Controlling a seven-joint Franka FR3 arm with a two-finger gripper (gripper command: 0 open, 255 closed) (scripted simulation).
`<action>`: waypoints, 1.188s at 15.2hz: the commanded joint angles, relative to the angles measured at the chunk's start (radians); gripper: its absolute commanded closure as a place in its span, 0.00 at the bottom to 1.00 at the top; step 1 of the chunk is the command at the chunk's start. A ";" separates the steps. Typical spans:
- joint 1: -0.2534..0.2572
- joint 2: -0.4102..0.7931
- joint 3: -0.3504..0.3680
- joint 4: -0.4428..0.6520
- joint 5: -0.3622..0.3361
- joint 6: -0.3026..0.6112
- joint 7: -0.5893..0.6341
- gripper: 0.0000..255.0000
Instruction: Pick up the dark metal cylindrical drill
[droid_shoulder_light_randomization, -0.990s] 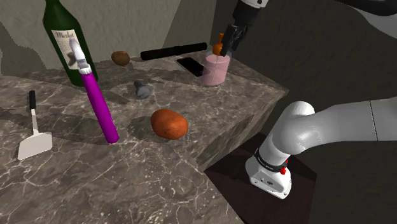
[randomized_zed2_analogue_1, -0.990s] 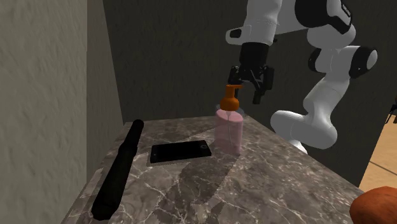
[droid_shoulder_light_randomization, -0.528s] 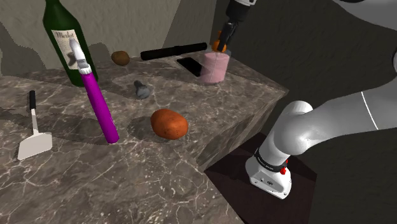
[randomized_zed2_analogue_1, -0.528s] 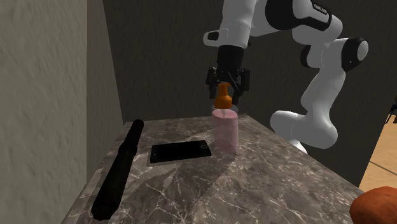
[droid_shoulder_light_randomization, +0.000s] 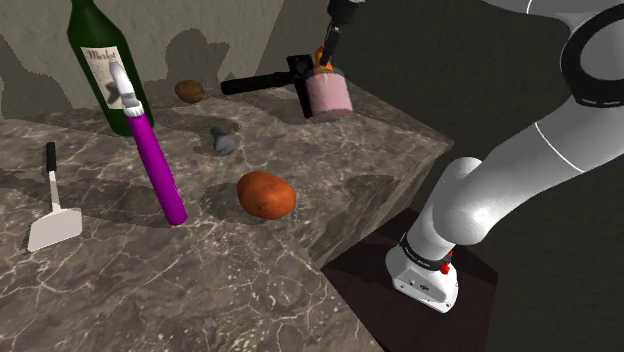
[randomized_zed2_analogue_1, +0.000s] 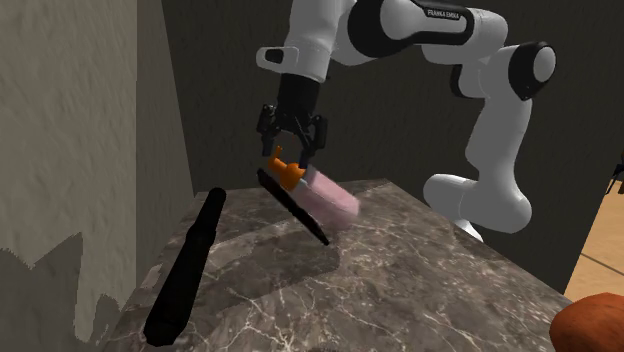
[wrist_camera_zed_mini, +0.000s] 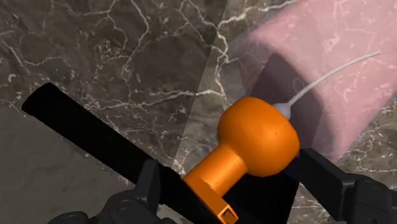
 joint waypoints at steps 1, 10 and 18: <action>0.016 0.087 -0.031 0.056 0.006 -0.130 -0.108 0.00; 0.032 0.492 -0.087 0.435 0.103 -0.157 -0.532 0.00; 0.002 0.717 -0.058 0.656 0.146 -0.174 -0.722 0.00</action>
